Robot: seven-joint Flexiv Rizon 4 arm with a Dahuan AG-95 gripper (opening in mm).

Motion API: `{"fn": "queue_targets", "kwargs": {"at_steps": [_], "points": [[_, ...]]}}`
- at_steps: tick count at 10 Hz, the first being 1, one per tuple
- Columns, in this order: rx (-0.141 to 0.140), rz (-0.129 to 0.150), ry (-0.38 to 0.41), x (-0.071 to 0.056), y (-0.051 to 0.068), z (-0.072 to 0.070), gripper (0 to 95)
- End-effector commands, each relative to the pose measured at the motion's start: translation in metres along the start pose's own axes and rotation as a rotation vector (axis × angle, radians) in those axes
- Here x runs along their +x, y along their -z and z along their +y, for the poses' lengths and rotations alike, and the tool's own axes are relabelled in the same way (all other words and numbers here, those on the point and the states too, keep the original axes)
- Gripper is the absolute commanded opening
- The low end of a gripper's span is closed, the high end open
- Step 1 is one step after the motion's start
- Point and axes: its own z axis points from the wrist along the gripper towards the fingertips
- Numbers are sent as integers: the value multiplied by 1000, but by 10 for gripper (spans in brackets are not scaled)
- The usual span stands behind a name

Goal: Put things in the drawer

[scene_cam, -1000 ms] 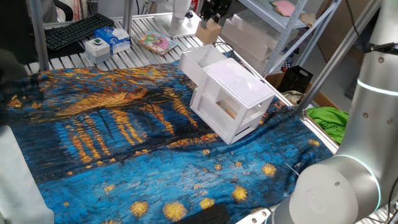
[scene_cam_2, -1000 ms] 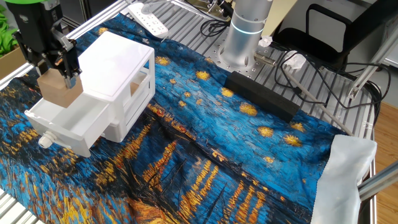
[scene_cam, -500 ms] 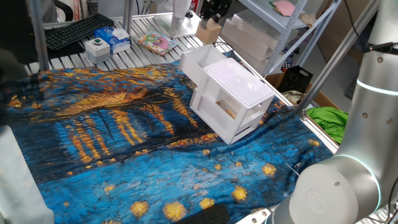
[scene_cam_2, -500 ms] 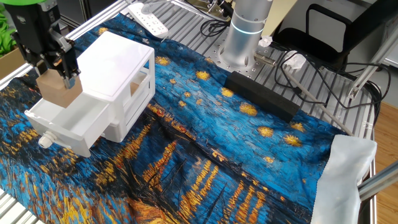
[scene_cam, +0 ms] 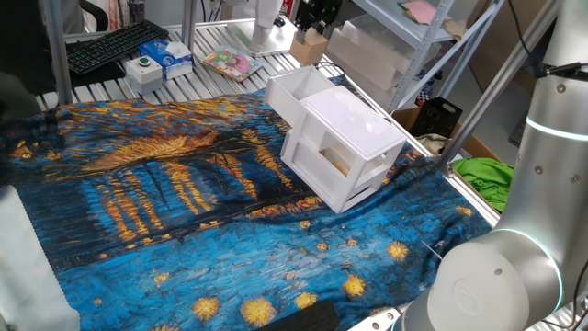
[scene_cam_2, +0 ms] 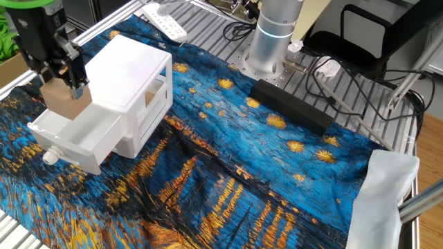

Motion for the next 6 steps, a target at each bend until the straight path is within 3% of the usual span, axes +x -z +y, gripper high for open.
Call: {"fn": "queue_targets", "kwargs": {"at_steps": [1,3,6], "points": [[-19,4,-2,0,0,0,0],[-14,24,1,0,0,0,0],[-16,29,-4,0,0,0,0]]}}
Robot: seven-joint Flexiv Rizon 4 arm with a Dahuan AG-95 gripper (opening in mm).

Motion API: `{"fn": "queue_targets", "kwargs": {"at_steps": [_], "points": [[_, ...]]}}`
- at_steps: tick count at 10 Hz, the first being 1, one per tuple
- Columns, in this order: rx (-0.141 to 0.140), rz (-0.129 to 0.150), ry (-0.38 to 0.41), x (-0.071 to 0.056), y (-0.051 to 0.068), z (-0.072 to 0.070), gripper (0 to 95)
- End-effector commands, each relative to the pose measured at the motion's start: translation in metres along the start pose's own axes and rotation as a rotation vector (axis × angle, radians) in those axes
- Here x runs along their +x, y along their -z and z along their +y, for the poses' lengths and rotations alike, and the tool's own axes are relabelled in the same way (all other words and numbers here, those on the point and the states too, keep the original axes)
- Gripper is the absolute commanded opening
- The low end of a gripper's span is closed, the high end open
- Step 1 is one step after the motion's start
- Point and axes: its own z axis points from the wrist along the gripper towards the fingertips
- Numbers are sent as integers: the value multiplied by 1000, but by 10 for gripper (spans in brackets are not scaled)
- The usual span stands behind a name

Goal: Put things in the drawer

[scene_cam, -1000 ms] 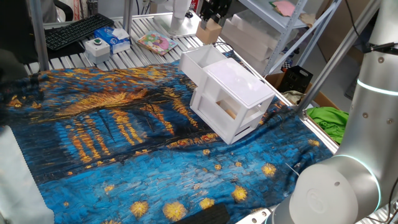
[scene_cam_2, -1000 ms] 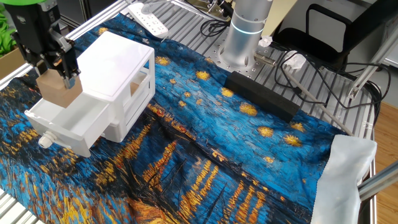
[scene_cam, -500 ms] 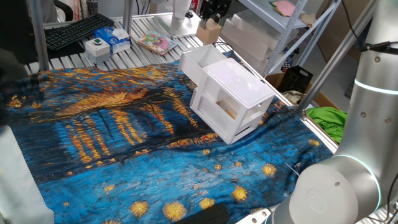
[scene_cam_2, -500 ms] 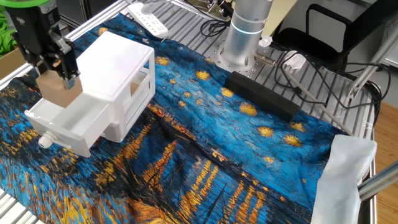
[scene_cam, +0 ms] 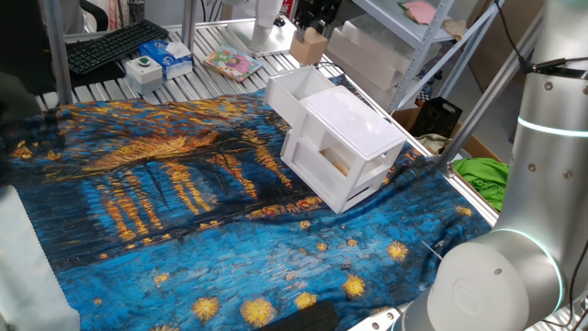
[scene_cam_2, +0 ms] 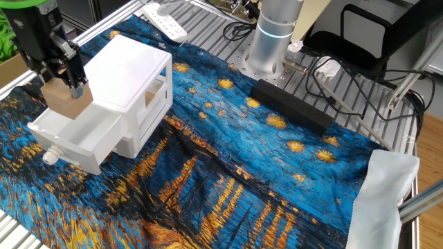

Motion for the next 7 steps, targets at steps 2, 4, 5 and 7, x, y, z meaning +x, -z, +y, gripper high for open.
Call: {"fn": "queue_targets", "kwargs": {"at_steps": [2,4,5,7], "points": [[-10,12,4,2,0,1,0],[-10,13,6,2,0,1,0],[-10,13,8,2,0,1,0],[-10,12,13,2,0,1,0]]}}
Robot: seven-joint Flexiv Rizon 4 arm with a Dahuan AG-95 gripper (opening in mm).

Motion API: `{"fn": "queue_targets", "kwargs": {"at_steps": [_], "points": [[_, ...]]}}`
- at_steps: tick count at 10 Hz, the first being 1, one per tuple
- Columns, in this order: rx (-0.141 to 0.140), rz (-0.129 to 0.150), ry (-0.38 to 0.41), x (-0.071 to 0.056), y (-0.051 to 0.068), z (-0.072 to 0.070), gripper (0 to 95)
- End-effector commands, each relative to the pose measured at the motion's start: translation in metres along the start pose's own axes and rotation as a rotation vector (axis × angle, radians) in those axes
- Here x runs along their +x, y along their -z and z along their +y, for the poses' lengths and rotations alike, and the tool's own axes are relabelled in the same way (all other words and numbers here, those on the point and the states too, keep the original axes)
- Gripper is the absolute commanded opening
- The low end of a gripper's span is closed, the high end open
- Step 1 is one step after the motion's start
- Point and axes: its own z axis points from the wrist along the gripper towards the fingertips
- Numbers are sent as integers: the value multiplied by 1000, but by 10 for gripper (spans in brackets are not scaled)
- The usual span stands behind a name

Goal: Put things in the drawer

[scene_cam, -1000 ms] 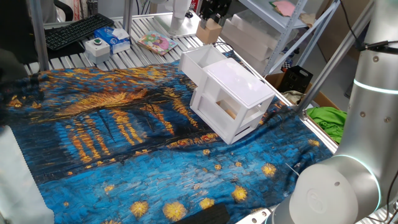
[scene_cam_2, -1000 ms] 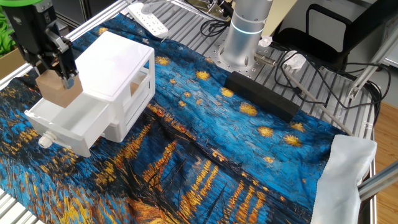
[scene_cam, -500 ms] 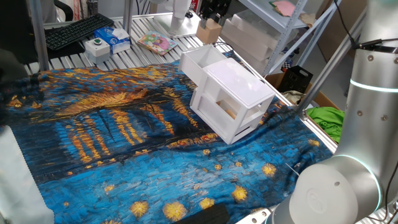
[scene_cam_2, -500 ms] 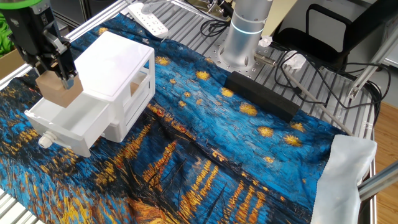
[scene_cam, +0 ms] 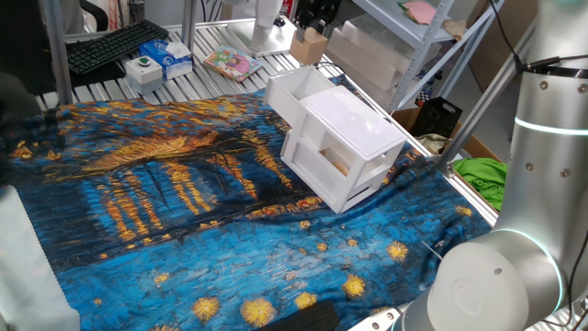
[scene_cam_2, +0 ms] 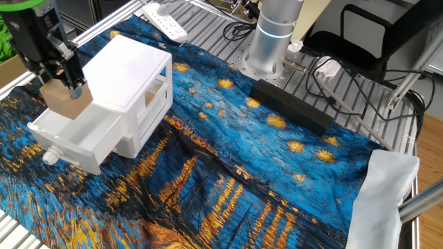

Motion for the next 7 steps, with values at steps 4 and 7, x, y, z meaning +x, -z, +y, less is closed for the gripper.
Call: {"fn": "queue_targets", "kwargs": {"at_steps": [4,7], "points": [[5,-8,4,-1,-22,-7,0],[10,-2,4,-3,-32,-7,0]]}}
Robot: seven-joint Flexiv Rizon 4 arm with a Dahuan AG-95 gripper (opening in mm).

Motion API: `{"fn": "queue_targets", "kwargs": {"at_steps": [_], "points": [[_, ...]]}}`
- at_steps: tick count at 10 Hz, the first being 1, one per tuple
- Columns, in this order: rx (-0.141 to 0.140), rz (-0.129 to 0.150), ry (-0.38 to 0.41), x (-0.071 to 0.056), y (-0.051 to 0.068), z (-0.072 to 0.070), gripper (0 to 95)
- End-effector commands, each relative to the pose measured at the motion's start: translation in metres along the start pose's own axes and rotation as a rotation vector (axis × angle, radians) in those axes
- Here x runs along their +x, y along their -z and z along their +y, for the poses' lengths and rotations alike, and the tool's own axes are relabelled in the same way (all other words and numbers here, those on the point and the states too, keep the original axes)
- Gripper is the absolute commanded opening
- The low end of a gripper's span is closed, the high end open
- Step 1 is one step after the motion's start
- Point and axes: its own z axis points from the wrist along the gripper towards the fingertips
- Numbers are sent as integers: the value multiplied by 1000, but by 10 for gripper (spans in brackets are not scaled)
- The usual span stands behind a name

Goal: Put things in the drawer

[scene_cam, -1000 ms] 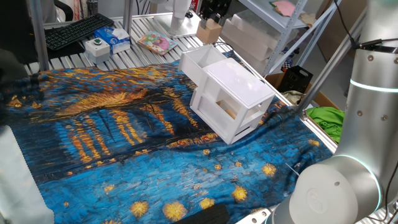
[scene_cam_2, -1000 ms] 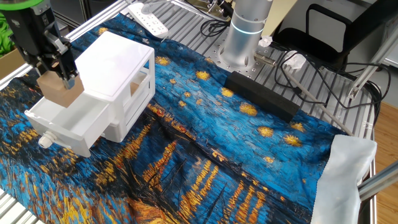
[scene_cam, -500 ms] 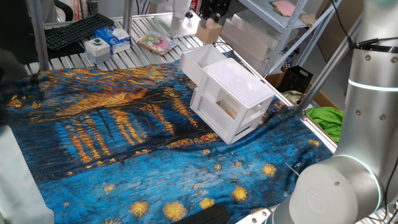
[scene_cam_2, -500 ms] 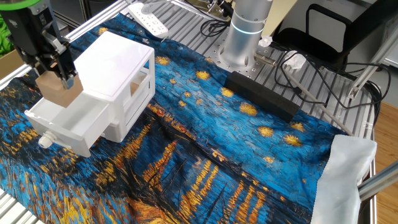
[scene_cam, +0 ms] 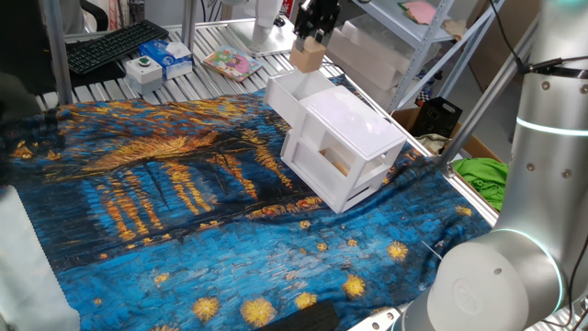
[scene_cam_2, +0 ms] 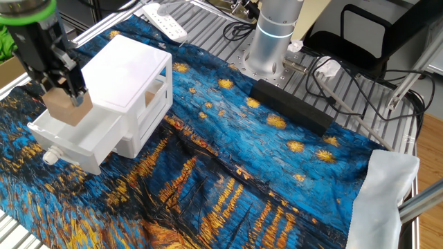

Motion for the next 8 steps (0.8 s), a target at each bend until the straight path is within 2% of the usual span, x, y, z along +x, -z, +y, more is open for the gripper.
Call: {"fn": "queue_targets", "kwargs": {"at_steps": [1,8], "points": [[-3,7,-1,-1,-1,1,0],[2,0,13,-2,-28,-10,0]]}}
